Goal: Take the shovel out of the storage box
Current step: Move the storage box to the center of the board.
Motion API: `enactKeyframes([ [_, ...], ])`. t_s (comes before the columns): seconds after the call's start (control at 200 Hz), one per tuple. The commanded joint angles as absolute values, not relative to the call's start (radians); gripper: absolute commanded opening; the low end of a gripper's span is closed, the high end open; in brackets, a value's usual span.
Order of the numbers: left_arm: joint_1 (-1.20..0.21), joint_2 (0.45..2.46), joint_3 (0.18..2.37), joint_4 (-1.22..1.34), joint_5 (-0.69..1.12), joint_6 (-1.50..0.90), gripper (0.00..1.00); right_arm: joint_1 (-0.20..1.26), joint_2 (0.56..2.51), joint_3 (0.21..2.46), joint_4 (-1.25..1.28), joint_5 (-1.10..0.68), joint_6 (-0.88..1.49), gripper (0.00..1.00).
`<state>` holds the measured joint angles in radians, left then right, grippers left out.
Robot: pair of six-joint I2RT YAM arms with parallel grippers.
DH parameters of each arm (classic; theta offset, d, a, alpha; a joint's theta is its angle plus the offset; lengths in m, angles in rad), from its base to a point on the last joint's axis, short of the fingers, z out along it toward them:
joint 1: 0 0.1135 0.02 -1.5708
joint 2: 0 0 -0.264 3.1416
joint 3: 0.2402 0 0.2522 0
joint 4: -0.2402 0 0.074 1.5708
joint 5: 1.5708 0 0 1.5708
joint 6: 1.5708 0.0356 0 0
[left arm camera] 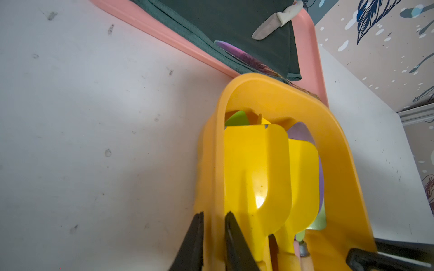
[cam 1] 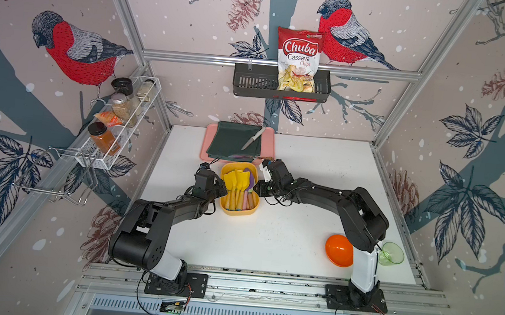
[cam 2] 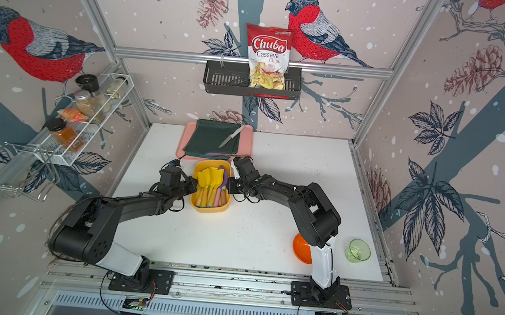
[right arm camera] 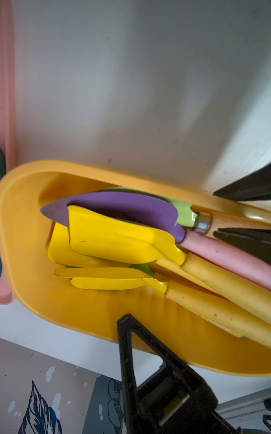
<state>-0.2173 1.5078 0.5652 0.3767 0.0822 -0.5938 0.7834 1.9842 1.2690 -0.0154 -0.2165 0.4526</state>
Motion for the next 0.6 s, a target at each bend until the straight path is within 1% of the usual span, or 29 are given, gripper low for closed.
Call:
enactKeyframes([
  [0.0,-0.221,1.502,0.58,0.361,0.092,-0.586,0.21,0.785,1.961,1.249,-0.021,-0.214,0.473,0.27],
  [0.075,-0.221,1.497,0.591,0.34,0.082,-0.586,0.23,0.791,1.949,1.243,-0.012,-0.213,0.482,0.27],
  [0.16,-0.221,1.475,0.635,0.249,0.042,-0.568,0.29,0.793,1.941,1.246,-0.023,-0.211,0.487,0.28],
  [0.21,-0.227,1.454,0.671,0.172,0.009,-0.554,0.31,0.792,1.927,1.232,-0.019,-0.195,0.498,0.32],
  [0.295,-0.258,1.433,0.744,0.036,-0.042,-0.532,0.33,0.772,1.89,1.187,0.013,-0.192,0.522,0.43],
  [0.34,-0.275,1.441,0.784,-0.024,-0.031,-0.527,0.33,0.762,1.865,1.166,0.028,-0.189,0.53,0.45],
  [0.45,-0.338,1.543,0.908,-0.204,0.006,-0.523,0.33,0.748,1.783,1.113,0.045,-0.143,0.537,0.46],
  [0.595,-0.402,1.658,1.028,-0.355,-0.016,-0.523,0.32,0.726,1.694,1.059,0.051,-0.124,0.534,0.46],
])
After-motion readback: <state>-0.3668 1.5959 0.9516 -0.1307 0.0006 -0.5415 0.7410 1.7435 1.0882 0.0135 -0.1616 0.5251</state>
